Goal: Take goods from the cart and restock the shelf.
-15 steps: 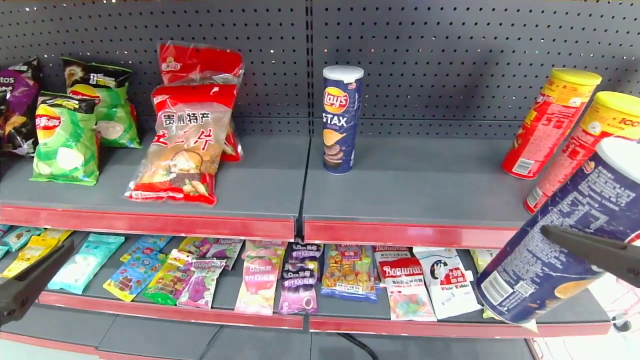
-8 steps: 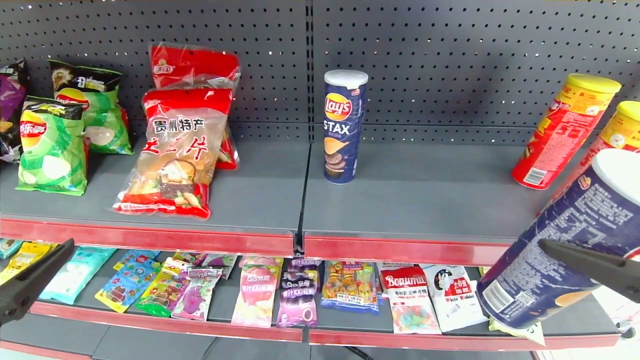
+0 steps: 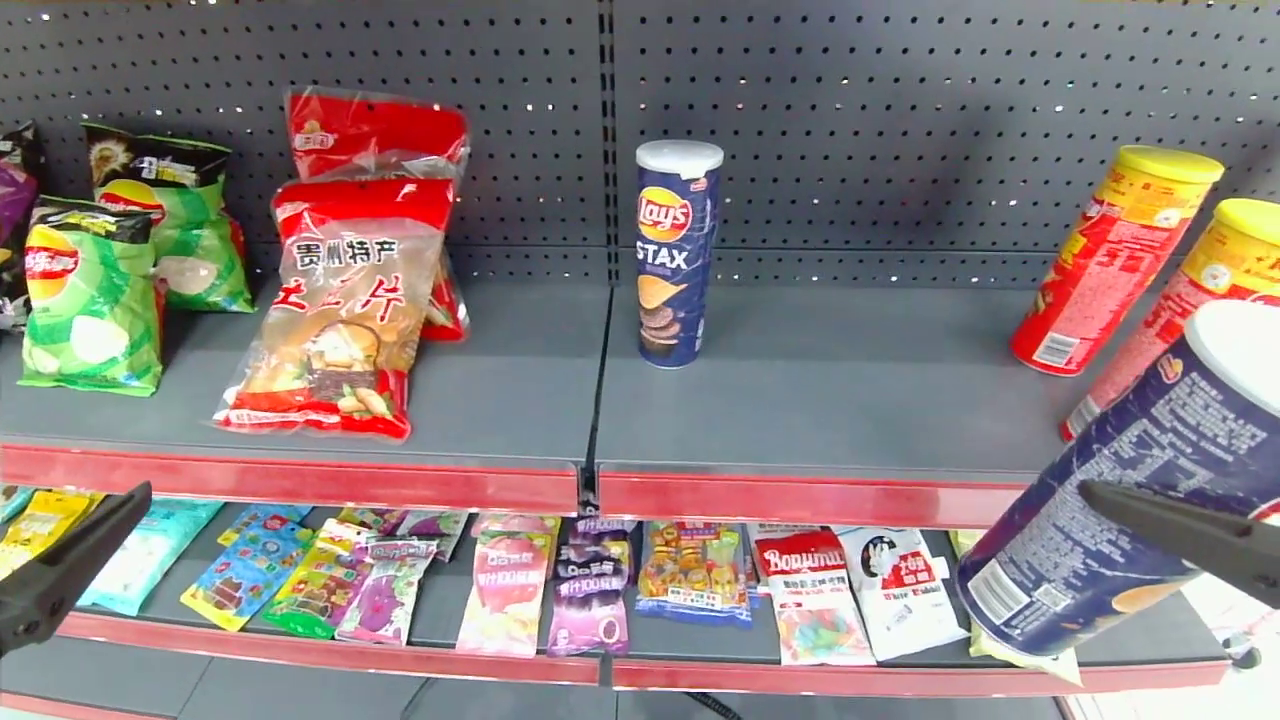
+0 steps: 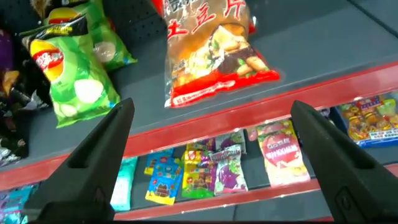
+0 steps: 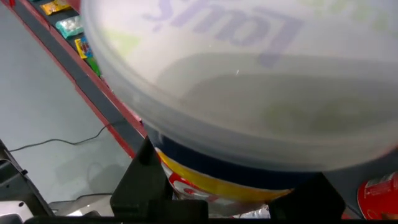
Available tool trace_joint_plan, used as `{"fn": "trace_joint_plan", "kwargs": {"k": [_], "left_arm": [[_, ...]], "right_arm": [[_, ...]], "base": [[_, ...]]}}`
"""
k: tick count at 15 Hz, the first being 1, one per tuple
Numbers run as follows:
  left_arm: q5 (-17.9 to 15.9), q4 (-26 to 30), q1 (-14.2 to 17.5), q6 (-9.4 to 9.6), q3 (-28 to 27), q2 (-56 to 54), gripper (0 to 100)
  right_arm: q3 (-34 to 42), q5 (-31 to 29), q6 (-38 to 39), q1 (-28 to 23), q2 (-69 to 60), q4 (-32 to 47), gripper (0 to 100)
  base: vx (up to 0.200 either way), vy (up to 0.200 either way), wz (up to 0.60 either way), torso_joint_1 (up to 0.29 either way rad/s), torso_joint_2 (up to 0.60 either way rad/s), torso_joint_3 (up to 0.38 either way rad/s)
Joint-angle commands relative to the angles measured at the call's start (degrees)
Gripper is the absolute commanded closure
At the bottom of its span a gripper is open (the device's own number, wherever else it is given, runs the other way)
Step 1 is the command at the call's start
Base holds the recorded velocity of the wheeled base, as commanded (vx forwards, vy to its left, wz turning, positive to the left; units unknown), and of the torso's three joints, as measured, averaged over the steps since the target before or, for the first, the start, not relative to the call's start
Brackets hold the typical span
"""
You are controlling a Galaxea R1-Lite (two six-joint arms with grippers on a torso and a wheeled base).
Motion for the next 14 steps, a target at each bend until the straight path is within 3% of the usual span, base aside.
{"fn": "trace_joint_plan", "kwargs": {"k": [1,6,11,14], "left_arm": [[0.0,0.0,0.0,0.02,0.0,0.2,0],[0.0,0.0,0.0,0.10,0.1,-0.1,0],[0.0,0.0,0.0,0.02,0.5,-1.2,0],[0.0,0.0,0.0,0.02,0.6,-0.9,0]], "right_arm": [[-0.3,0.0,0.0,0.0,0.0,-0.2,100],[-0.1,0.2,0.3,0.0,-0.1,-0.4,100],[0.3,0.2,5.4,0.0,-0.6,-0.5,100],[1.6,0.2,5.4,0.0,-1.4,-0.5,100]], "base": [[0.000,0.000,0.00,0.000,0.00,0.000],[0.000,0.000,0.00,0.000,0.00,0.000],[0.000,0.000,0.00,0.000,0.00,0.000],[0.000,0.200,0.00,-0.001,0.00,0.004]]}}
